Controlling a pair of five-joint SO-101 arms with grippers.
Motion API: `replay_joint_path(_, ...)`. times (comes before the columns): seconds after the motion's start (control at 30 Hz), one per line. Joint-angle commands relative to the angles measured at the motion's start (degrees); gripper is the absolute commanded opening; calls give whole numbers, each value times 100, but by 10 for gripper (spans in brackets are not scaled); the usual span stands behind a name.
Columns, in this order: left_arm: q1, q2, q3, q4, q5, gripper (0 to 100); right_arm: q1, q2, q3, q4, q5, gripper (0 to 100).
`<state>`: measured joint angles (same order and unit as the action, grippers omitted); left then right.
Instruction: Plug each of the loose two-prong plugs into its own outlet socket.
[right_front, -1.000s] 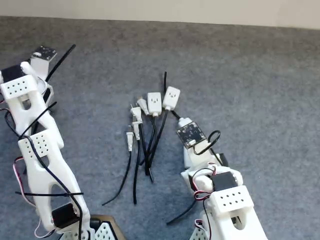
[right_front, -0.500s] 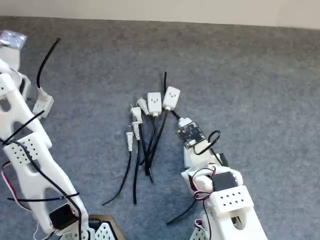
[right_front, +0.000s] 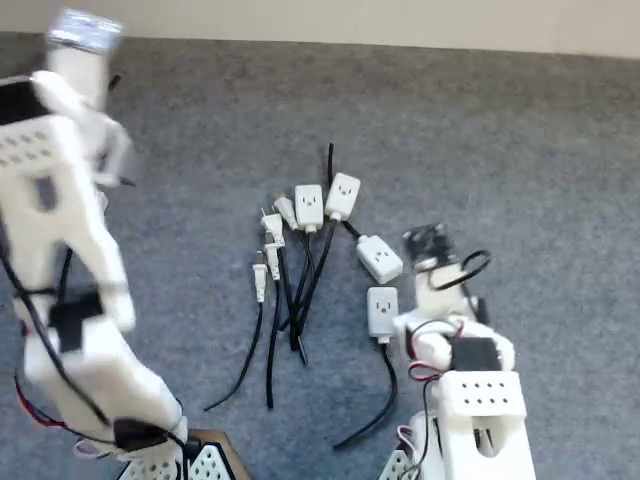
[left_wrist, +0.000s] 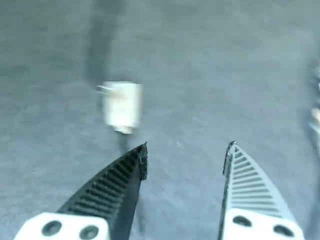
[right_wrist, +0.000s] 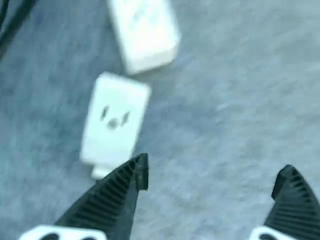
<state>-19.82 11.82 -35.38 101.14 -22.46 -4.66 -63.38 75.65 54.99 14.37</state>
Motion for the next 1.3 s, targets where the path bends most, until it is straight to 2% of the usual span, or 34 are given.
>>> replay_joint_path(0.0, 1516, -2123, 2615, -9, 44, 252, 391, -31, -980, 4, 158, 375)
replay_joint_path(0.1, 2325, -2624, 3574, -352, 9, 252, 400, -31, -1341, 409, 149, 375)
replay_joint_path(0.2, 2712, -2800, 4163, -993, 9, 252, 549, -31, -1543, 646, 141, 375)
replay_joint_path(0.47, 2862, -2255, 4699, -2374, 88, 252, 673, 4, -1446, 321, 220, 375)
replay_joint_path(0.6, 2615, -1587, 4655, -3754, 659, 252, 541, 75, -910, 171, 44, 375)
replay_joint_path(0.7, 2651, -998, 4629, -4369, 993, 252, 277, 31, -400, -145, 18, 375)
replay_joint_path(0.8, 2800, -444, 4330, -4651, 1222, 252, 40, 13, 31, -479, 18, 375)
replay_joint_path(1.0, 3011, 541, 3275, -5037, 1248, 255, -330, 13, 224, -497, -114, 375)
replay_joint_path(1.17, 3125, 1508, 2123, -5055, 2031, 255, -330, 13, 242, -497, -132, 375)
replay_joint_path(1.27, 3187, 2193, 1473, -5011, 2251, 254, -330, 13, 242, -497, -132, 375)
